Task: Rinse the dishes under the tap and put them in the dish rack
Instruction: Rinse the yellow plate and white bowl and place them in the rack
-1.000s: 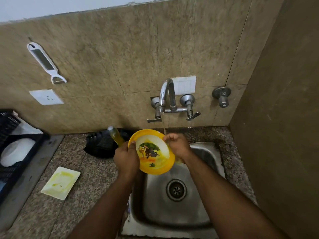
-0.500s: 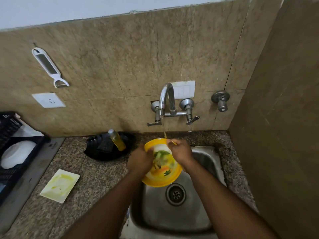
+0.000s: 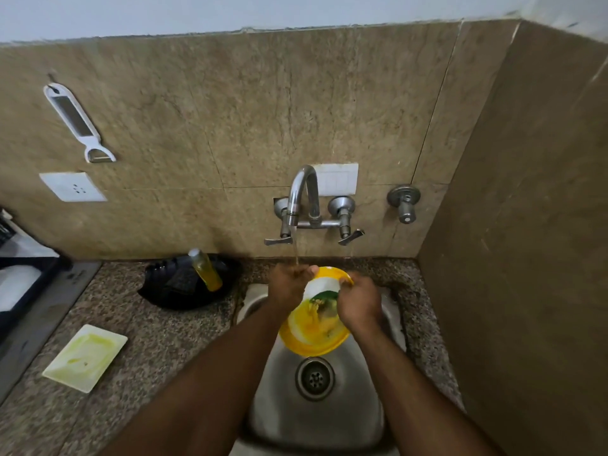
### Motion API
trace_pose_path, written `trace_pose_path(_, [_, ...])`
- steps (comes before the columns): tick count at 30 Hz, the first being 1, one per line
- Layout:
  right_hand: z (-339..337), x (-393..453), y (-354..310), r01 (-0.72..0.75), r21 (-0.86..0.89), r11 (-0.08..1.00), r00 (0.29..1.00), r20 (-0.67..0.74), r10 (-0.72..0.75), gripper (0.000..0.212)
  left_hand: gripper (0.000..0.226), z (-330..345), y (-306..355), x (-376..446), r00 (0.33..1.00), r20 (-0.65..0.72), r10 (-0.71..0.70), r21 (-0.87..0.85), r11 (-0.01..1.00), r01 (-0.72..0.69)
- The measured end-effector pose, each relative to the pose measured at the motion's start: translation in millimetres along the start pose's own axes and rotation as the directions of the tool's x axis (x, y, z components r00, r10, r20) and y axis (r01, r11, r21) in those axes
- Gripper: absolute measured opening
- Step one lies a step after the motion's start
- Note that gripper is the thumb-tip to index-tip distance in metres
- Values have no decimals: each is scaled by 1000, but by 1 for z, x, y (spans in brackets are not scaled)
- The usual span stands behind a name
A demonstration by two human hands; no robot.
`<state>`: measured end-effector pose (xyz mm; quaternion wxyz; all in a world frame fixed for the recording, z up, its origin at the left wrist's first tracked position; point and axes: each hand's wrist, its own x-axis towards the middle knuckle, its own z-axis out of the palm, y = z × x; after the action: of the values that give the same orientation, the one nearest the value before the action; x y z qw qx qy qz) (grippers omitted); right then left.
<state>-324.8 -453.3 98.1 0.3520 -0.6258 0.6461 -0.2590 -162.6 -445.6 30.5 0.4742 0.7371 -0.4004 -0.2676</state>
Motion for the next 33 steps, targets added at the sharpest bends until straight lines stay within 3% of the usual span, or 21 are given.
trace_pose_path(2, [4, -5, -5, -2, -27, 1000, 1000, -9, 2, 21, 75, 7, 16, -14, 1000, -24, -5, 120, 993, 7])
trace_pose_path(5, [7, -15, -14, 32, -48, 998, 999, 21, -31, 17, 82, 18, 44, -41, 972, -177, -157, 377, 901, 214])
trace_pose_path(7, [9, -22, -17, 55, -69, 996, 998, -6, -56, 17, 76, 21, 43, -43, 965, -215, -148, 403, 887, 226])
trace_pose_path(10, [12, -31, -14, 109, -122, 987, 989, -86, -119, 19, 72, 14, 27, -31, 936, -249, -250, 280, 906, 316])
trace_pose_path(12, [12, -35, -13, 87, -149, 985, 988, -114, -105, 19, 73, 15, 21, -28, 929, -222, -295, 350, 865, 359])
trace_pose_path(15, [7, -32, -9, 38, -141, 989, 988, -141, -58, 19, 63, 29, 20, -40, 984, 6, -178, 477, 865, 153])
trace_pose_path(18, [6, -24, -7, 20, -134, 991, 988, -151, -41, 17, 84, 39, 14, -62, 957, 280, 77, 420, 886, -194])
trace_pose_path(20, [7, -23, -9, 37, -136, 990, 986, -154, -58, 15, 91, 42, 10, -67, 940, 303, 157, 395, 877, -274])
trace_pose_path(22, [9, -25, -9, 59, -152, 987, 983, -165, -84, 17, 82, 38, 8, -65, 949, 270, 166, 429, 861, -272])
trace_pose_path(25, [12, -33, -7, 69, -137, 988, 980, -175, -93, 23, 68, 32, -1, -61, 968, 234, 93, 445, 875, -191])
trace_pose_path(29, [25, -46, -2, 50, -120, 992, 979, -191, -72, 35, 73, 33, -12, -56, 970, 218, -108, 416, 909, 7])
trace_pose_path(33, [29, -48, -5, 62, -121, 991, 978, -193, -85, 33, 71, 31, 1, -50, 964, 129, -233, 314, 932, 183])
